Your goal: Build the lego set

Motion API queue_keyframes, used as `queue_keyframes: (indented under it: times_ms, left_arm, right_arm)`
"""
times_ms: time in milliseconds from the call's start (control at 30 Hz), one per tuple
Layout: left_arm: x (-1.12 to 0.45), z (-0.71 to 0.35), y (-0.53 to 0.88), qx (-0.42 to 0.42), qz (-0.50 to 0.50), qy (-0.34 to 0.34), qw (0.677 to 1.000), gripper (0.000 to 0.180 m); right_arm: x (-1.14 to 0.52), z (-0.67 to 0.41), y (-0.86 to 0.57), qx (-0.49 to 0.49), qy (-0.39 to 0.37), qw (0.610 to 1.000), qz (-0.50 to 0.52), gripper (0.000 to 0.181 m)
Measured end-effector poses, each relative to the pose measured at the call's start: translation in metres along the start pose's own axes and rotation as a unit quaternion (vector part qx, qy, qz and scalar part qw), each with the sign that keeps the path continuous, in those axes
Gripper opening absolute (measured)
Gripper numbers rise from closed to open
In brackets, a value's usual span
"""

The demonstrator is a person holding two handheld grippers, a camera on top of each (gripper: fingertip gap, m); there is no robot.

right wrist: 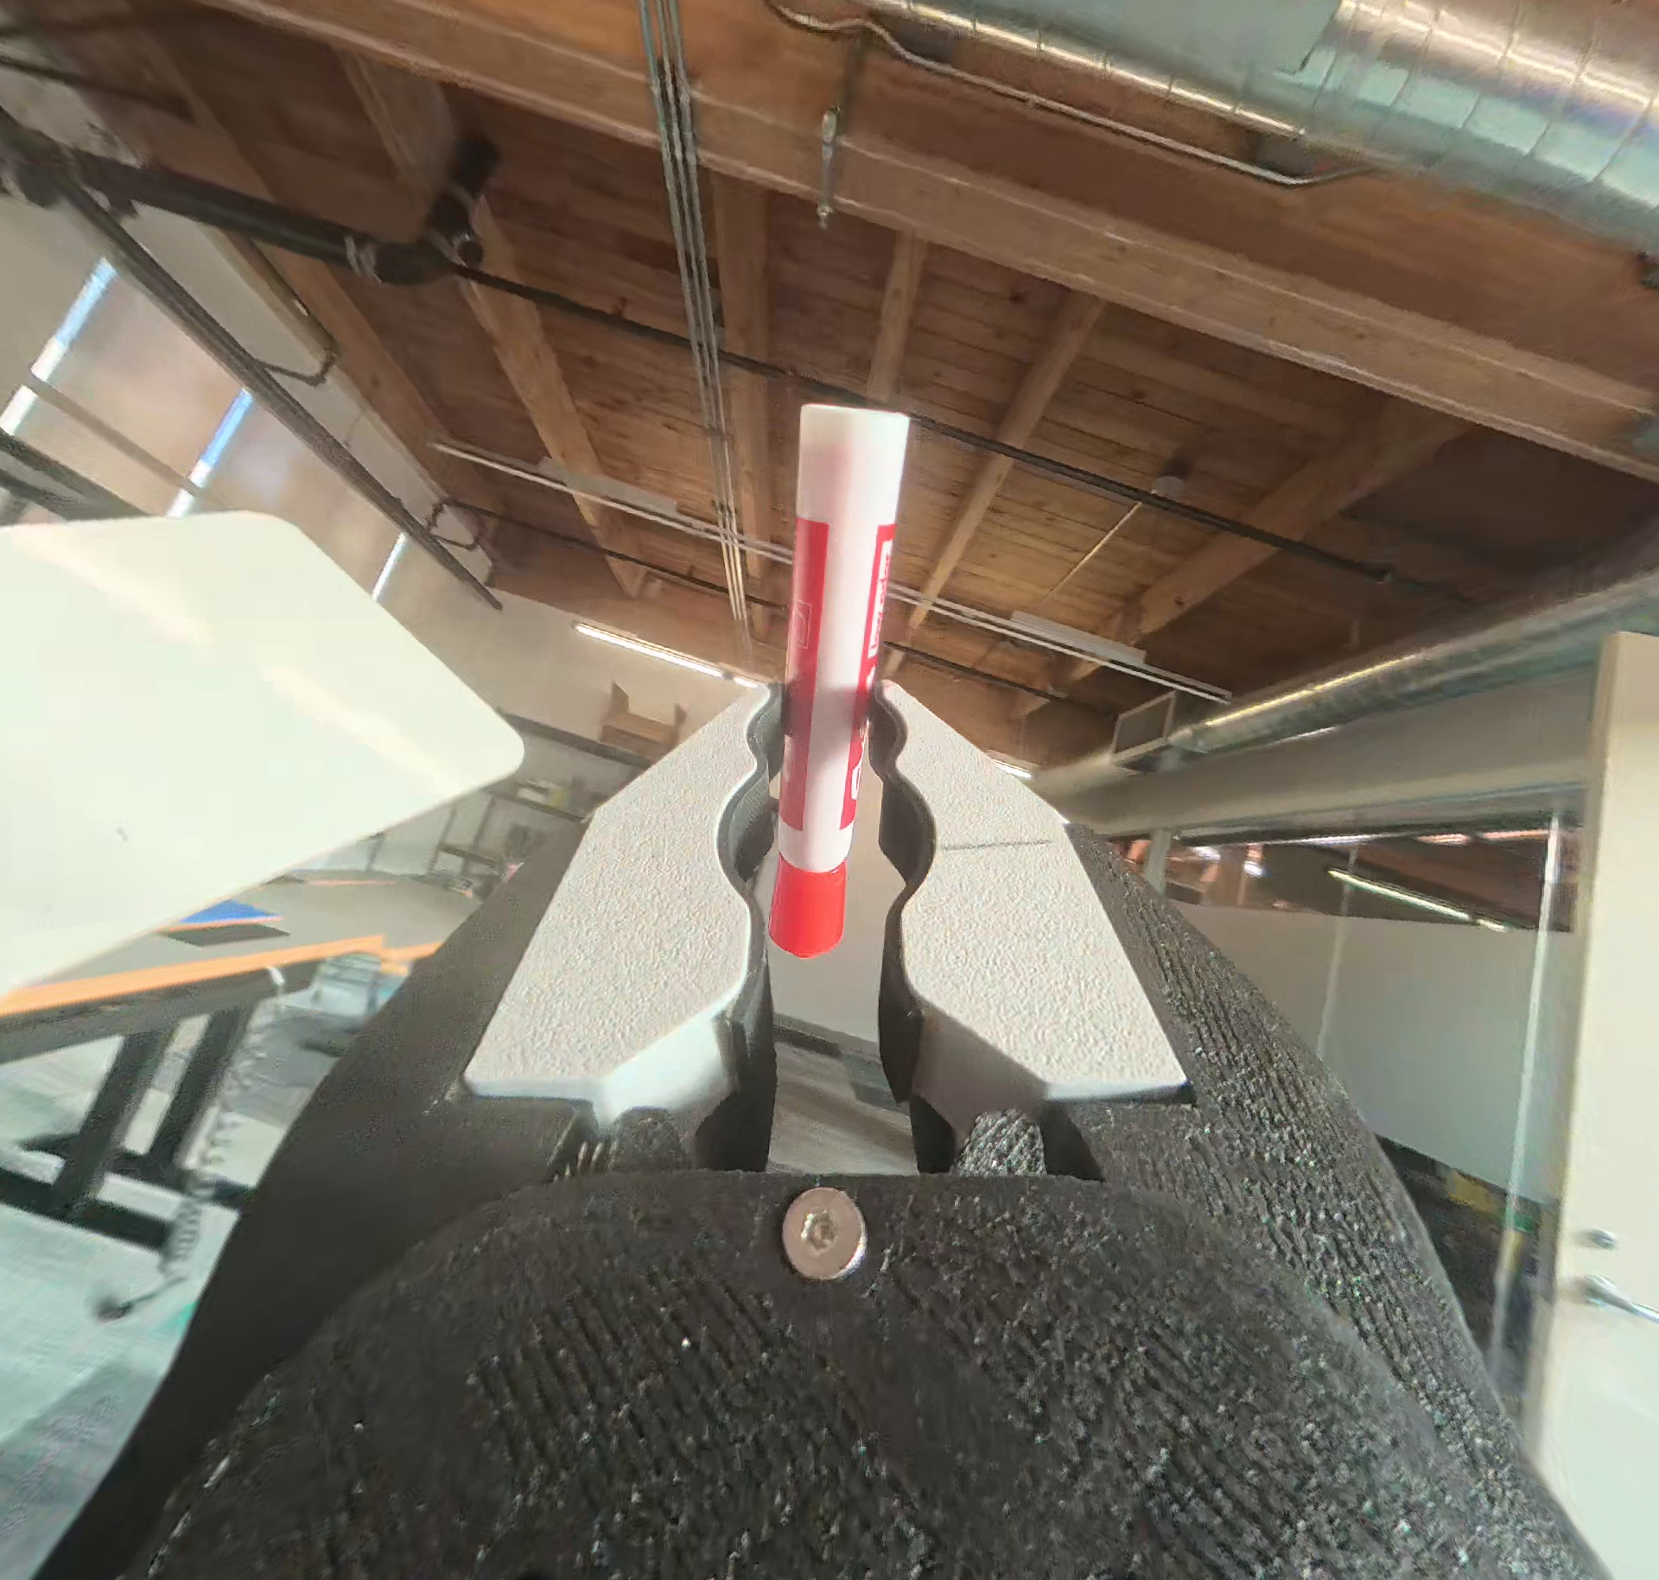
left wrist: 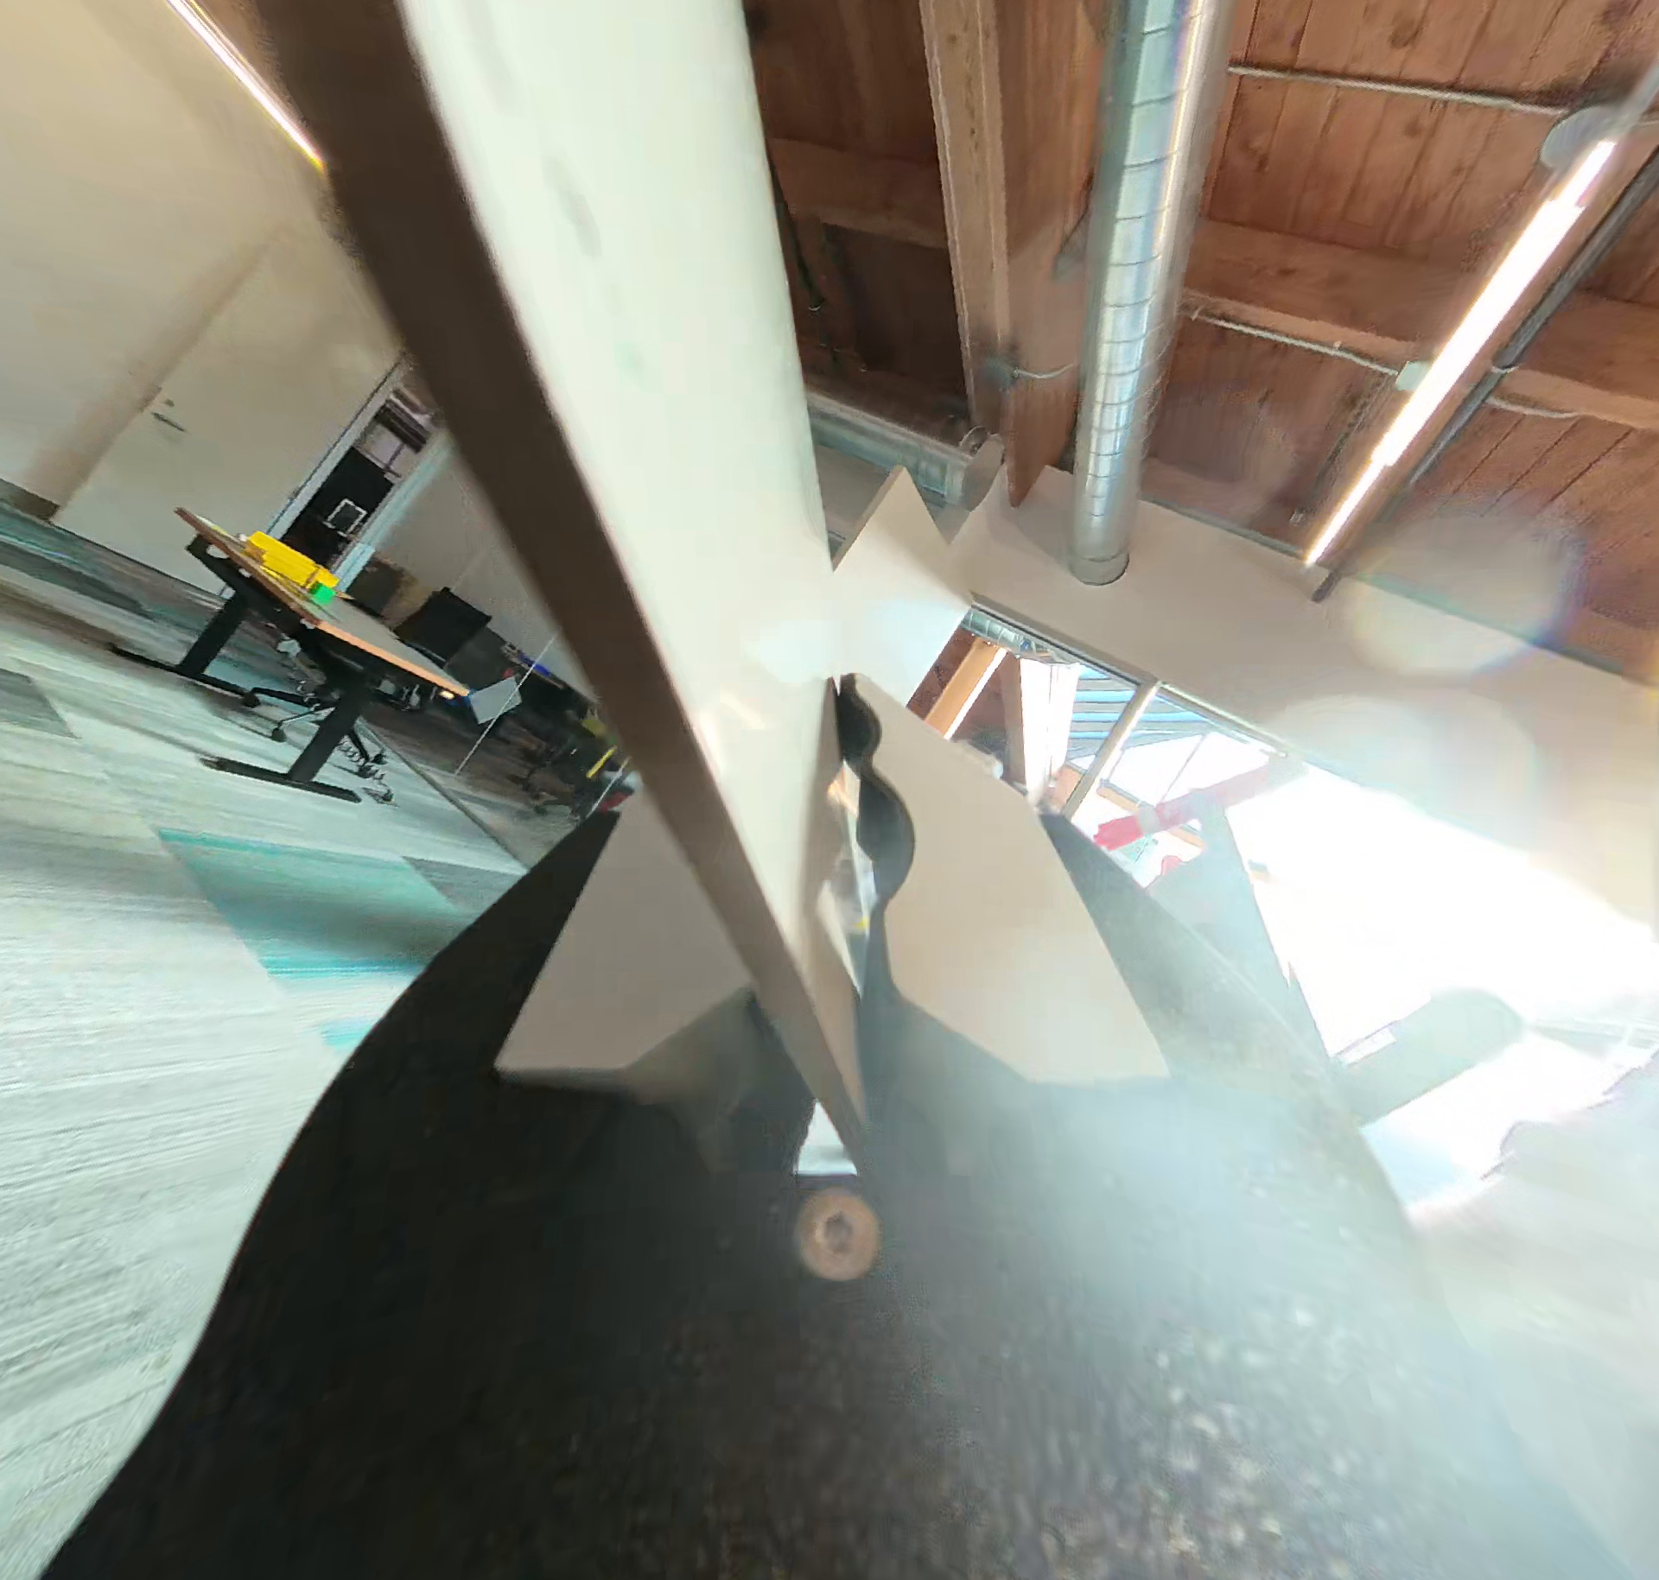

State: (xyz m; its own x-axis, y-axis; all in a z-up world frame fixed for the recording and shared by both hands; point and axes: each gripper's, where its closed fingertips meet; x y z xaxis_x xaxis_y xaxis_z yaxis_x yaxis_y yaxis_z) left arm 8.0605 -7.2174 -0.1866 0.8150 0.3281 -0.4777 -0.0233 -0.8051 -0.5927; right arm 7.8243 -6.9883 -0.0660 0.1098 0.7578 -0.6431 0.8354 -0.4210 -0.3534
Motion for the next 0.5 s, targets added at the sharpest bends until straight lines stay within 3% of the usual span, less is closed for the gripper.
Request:
queue_keyframes:
  times_ms: [167, 300, 500]
  left_arm:
    - [-0.113, 0.000, 0.108, 0.010, 0.031, -0.034, 0.999, 0.002]
    - [-0.198, -0.024, 0.193, 0.027, 0.011, -0.046, 0.999, 0.002]
    - [-0.284, -0.076, 0.314, 0.034, -0.057, -0.074, 0.995, 0.001]
  right_arm:
    - [-0.075, 0.112, -0.042, 0.046, 0.008, 0.998, 0.050, 0.017]
    - [-0.175, 0.207, -0.070, 0.019, 0.015, 0.998, 0.059, 0.017]
    - [-0.355, 0.332, -0.033, -0.062, -0.014, 0.998, -0.028, 0.017]
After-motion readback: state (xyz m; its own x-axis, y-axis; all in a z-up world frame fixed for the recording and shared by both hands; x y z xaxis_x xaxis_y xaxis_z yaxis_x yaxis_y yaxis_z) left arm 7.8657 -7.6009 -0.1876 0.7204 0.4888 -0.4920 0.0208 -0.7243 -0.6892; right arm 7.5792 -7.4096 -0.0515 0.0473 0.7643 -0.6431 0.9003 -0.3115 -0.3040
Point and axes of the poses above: each gripper's, where its closed fingertips meet, x back along the fingers, z out of its underside, y = z × x across the jaws, and after that the axes turned 5 degrees about -z, right-handed
